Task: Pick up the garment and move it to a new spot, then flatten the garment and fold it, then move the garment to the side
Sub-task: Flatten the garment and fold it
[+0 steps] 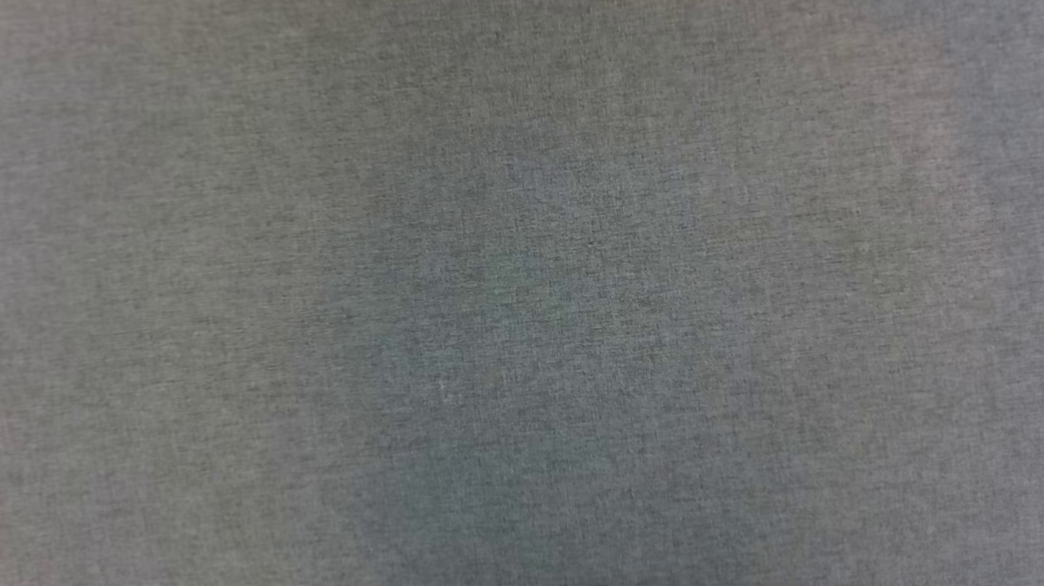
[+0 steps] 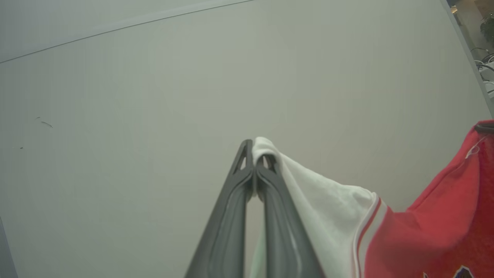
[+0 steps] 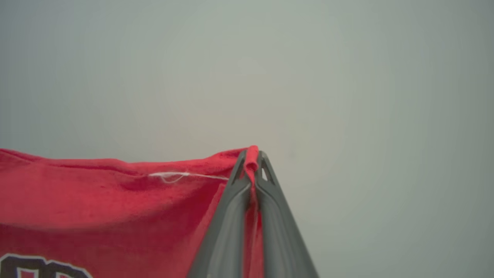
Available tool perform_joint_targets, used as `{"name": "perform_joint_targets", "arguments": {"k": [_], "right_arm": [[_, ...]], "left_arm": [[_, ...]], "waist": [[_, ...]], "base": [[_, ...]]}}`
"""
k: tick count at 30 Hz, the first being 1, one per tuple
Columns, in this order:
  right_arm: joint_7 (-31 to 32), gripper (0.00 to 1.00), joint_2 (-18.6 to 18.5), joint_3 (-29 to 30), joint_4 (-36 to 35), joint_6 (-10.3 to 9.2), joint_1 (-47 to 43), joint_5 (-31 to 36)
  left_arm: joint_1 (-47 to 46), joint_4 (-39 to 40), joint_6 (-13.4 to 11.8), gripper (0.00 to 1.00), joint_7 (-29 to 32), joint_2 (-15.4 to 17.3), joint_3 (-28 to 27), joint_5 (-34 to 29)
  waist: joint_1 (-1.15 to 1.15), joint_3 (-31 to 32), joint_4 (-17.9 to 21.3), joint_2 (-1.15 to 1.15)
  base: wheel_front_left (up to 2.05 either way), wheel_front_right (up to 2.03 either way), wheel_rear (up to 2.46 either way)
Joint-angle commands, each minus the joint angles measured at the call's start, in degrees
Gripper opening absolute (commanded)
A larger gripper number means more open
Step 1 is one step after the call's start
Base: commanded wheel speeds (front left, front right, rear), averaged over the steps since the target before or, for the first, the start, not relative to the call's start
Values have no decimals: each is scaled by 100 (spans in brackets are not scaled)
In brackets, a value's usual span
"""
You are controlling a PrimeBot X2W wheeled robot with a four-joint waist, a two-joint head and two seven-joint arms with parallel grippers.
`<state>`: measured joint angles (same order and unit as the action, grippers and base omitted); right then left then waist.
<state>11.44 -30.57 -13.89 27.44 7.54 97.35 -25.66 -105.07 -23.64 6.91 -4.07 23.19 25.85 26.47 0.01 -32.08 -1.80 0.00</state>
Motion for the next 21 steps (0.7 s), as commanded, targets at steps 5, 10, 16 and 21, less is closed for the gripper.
{"name": "perform_joint_targets", "arguments": {"k": [5, 10, 16, 21], "right_arm": [[-353, 0, 131, -318, 776, -5, 769, 155], [-590, 0, 253, -721, 1326, -5, 1014, 79], [-989, 0, 339, -1217, 1813, -5, 622, -338], [-1371, 0, 343, -1574, 1948, -5, 10, -711]], "left_arm": [[-403, -234, 12, 0, -46, 2, -52, -11], [-331, -489, 28, 0, -191, -16, 30, 86], [171, -790, 45, 0, -489, 53, 224, 209], [773, -971, 53, 0, -752, 122, 332, 411]], "waist": [[-1, -386, 35, 0], [-1, -632, -11, 0], [-1, -739, -8, 0], [-1, -613, 0, 0]], "base": [[0, 0, 0], [0, 0, 0], [0, 0, 0], [0, 0, 0]]}}
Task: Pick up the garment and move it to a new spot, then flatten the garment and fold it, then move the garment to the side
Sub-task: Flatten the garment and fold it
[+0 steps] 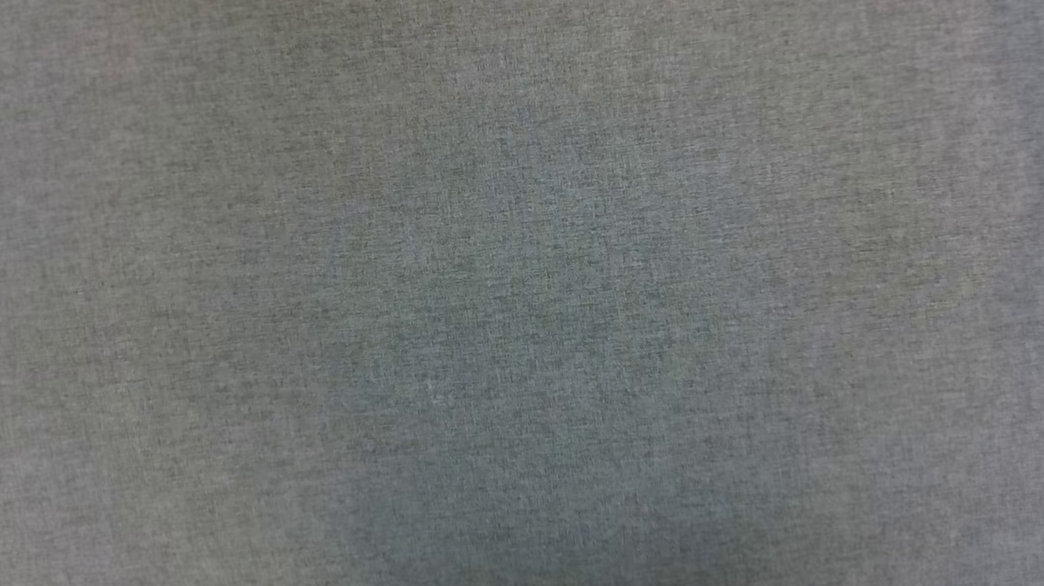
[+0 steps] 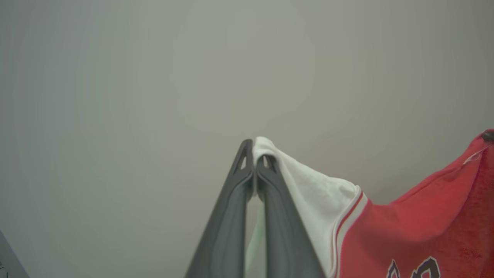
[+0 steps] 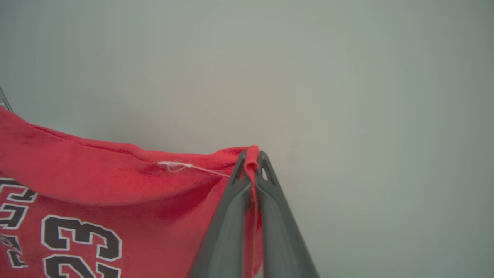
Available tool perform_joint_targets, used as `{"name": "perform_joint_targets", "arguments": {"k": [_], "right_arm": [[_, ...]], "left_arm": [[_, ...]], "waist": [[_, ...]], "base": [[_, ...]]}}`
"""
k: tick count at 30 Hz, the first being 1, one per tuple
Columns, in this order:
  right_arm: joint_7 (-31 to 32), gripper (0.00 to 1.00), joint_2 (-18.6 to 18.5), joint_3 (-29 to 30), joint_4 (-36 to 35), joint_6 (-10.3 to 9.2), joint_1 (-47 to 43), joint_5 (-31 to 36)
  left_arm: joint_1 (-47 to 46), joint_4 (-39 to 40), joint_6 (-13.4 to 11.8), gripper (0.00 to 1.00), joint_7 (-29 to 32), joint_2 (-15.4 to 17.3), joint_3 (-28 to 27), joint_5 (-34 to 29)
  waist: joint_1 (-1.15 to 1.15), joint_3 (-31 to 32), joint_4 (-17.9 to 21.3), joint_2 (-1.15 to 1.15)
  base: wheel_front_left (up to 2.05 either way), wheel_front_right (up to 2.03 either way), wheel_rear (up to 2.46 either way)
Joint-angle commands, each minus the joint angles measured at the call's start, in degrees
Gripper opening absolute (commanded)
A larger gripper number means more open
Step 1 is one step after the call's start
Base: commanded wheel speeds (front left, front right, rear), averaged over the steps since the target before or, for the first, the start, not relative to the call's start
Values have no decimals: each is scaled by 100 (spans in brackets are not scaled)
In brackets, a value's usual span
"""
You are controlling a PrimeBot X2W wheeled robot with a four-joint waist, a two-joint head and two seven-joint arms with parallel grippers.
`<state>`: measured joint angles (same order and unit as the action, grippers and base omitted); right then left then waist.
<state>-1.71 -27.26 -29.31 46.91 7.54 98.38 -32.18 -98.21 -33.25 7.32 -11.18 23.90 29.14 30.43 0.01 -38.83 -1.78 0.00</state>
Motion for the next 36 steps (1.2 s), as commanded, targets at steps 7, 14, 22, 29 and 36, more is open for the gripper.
{"name": "perform_joint_targets", "arguments": {"k": [7, 14, 22, 29, 36], "right_arm": [[-511, 0, 19, -543, -63, -5, -1308, -637], [-781, 0, -76, -947, -205, -5, -2420, -1071], [-946, 0, -476, -1380, -664, -5, -3927, -1499], [-962, 0, -837, -1584, -1060, -5, -5357, -1780], [-943, 0, -1155, -1560, -1403, -5, -6542, -1806]], "left_arm": [[1253, 64, -51, 0, -265, -8, 204, 173], [2798, 360, -234, 0, -361, 14, 211, 288], [4973, 1197, -403, 0, -380, 210, 19, 382], [7057, 1779, -665, 0, -381, 258, 25, 470], [8570, 2142, -905, 0, -381, 168, 83, 639]], "waist": [[-1, 495, 10, 0], [-1, 986, -41, 0], [-1, 1715, -172, 0], [-1, 2386, -235, 0], [-1, 2868, -300, 0]], "base": [[0, 0, 0], [0, 0, 0], [0, 0, 0], [0, 0, 0], [0, 0, 0]]}}
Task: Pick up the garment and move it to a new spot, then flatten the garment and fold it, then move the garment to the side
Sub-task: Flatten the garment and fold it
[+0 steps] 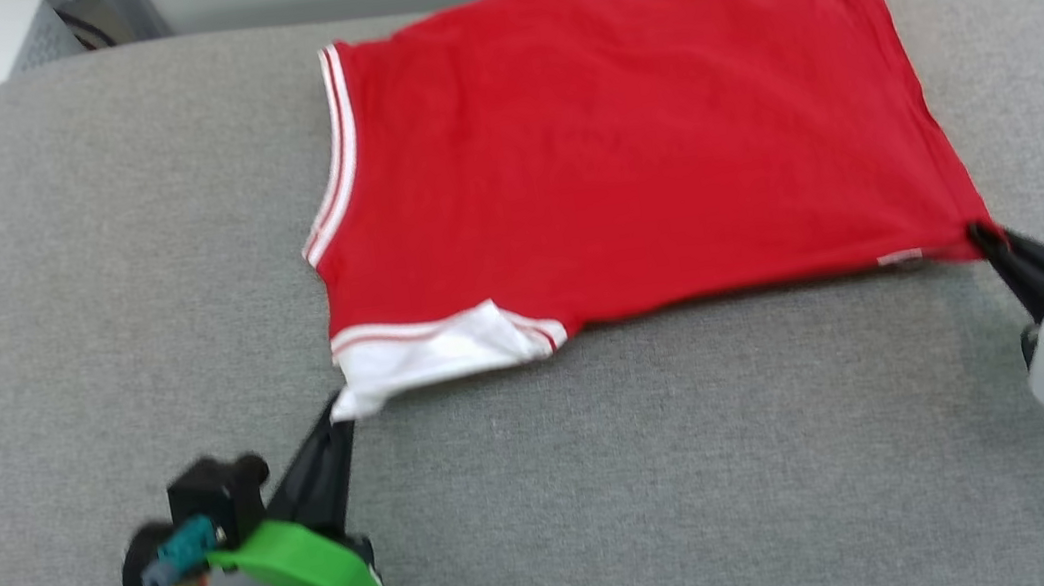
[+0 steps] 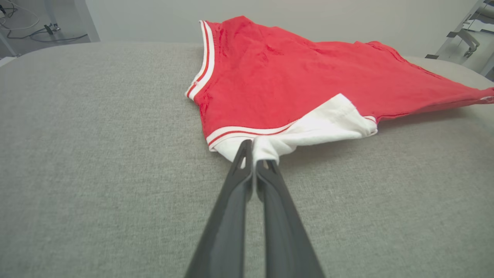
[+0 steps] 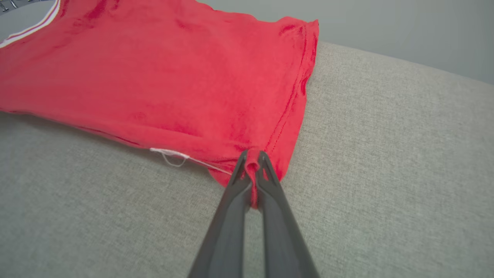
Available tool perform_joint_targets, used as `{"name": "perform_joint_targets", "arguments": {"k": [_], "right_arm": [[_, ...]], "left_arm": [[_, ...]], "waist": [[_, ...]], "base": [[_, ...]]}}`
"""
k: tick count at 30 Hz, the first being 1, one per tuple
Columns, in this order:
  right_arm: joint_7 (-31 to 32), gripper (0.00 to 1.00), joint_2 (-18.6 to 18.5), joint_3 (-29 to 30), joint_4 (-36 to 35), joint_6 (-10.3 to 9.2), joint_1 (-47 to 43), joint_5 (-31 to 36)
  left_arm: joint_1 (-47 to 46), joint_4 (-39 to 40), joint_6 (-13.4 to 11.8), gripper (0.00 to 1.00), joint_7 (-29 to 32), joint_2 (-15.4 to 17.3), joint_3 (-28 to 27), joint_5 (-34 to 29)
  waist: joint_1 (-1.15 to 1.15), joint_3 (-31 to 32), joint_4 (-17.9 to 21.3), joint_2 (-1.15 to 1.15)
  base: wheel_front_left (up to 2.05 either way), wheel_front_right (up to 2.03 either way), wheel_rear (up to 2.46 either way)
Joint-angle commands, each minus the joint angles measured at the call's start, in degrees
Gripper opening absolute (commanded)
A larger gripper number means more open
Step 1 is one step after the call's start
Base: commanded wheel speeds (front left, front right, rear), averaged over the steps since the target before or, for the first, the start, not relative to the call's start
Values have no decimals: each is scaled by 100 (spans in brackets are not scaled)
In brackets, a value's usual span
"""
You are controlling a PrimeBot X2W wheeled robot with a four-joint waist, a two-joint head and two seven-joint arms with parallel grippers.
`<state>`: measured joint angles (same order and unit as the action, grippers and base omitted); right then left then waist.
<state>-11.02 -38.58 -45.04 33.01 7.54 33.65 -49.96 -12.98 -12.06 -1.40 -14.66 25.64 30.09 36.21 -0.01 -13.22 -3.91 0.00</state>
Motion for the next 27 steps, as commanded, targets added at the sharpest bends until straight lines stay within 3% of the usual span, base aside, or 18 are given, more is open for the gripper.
{"name": "perform_joint_targets", "arguments": {"k": [1, 11, 20, 27], "right_arm": [[10, 0, -82, 35, -95, -5, -274, -25], [227, 0, -257, 824, -889, -5, -2074, 1], [838, 0, -121, 1779, -1706, -5, -3580, 280], [1385, 0, 126, 2504, -2344, -5, -4161, 567]], "left_arm": [[224, 53, -68, 0, -33, -22, -12, 70], [1372, 313, -293, 0, 27, 35, 78, 239], [2064, 647, -411, 0, 296, 185, 217, 425], [2015, 763, -411, 0, 298, 256, 265, 320]], "waist": [[1, 366, -108, 0], [1, 718, -78, 0], [1, 905, -55, 0], [1, 912, -70, 0]], "base": [[0, 0, 0], [0, 0, 0], [0, 0, 0], [0, 0, 0]]}}
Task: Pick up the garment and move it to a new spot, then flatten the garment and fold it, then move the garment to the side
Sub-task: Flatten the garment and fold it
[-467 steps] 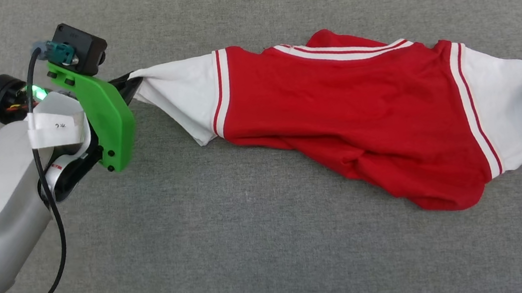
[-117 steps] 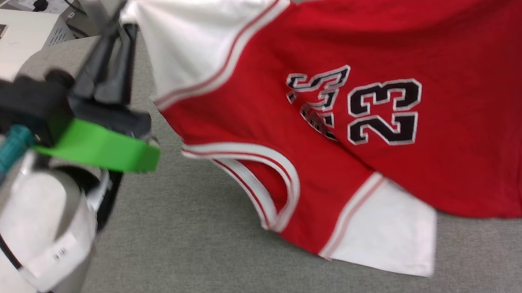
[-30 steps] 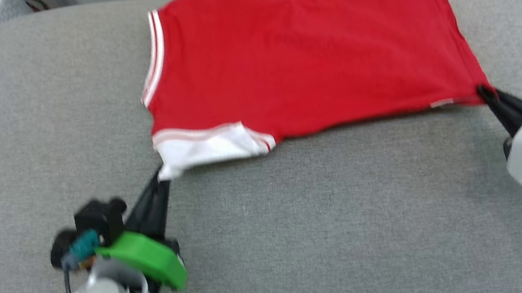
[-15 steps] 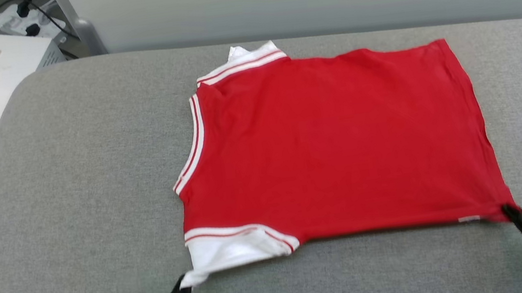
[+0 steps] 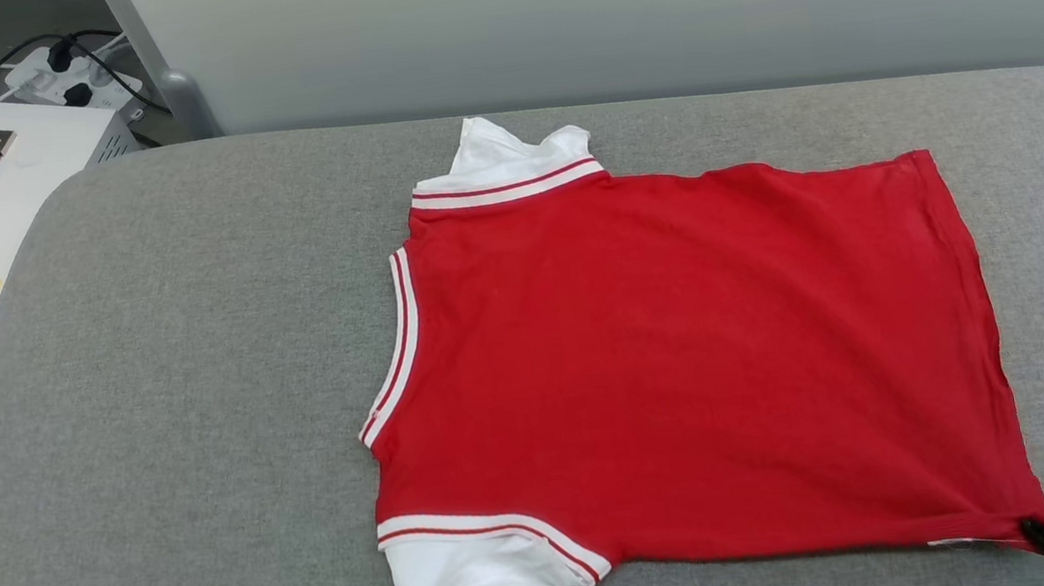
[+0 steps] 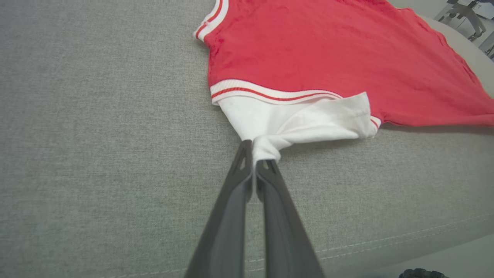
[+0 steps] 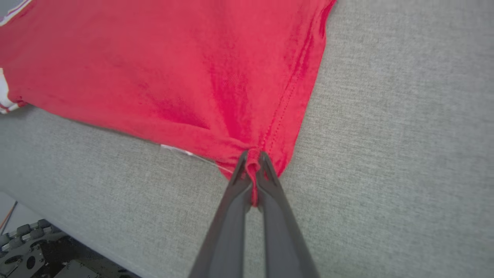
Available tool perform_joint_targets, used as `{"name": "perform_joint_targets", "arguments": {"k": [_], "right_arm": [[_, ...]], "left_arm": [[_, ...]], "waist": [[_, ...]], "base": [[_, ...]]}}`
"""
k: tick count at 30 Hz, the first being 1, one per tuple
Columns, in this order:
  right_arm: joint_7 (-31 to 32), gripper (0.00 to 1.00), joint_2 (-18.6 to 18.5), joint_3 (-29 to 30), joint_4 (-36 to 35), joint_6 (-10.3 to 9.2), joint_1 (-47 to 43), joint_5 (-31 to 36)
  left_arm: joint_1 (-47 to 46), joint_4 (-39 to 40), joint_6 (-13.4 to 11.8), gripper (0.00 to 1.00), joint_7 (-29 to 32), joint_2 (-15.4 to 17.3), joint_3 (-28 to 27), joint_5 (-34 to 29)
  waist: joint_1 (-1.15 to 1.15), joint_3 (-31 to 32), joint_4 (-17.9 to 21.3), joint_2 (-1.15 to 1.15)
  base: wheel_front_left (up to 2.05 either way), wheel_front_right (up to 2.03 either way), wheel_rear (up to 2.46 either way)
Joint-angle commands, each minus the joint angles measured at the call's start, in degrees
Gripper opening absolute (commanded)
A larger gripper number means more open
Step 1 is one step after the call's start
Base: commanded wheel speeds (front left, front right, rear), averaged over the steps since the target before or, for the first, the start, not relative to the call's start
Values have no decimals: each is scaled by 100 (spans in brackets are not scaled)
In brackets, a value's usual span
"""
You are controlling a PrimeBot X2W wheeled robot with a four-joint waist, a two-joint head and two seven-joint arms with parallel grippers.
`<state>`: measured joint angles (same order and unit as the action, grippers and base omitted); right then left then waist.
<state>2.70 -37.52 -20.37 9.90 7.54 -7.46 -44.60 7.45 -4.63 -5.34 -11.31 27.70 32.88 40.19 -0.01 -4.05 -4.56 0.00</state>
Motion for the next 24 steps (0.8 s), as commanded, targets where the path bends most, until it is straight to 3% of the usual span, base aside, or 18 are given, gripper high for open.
{"name": "perform_joint_targets", "arguments": {"k": [1, 9, 15, 16, 24], "right_arm": [[82, 0, 63, 149, -126, -5, -72, 86], [640, 0, 292, 762, -629, -5, 219, 225], [976, 0, 292, 901, -734, -5, 788, 206], [1150, 0, 264, 862, -667, -5, 1274, 184], [1342, 0, 271, 493, 5, -5, 2543, 130]], "left_arm": [[-128, 9, 3, 0, -53, 57, -18, -126], [-1390, -145, 393, 0, 103, 167, 16, -467], [-2622, -559, 762, 0, 365, 122, 75, -677], [-3232, -956, 947, 0, 446, 1, 125, -708], [-4283, -2312, 1205, 0, 332, -212, 334, -745]], "waist": [[1, -13, -11, 0], [1, -259, 3, 0], [1, -709, 98, 0], [1, -1010, 199, 0], [1, -1569, 335, 0]], "base": [[0, 0, 0], [0, 0, 0], [0, 0, 0], [0, 0, 0], [0, 0, 0]]}}
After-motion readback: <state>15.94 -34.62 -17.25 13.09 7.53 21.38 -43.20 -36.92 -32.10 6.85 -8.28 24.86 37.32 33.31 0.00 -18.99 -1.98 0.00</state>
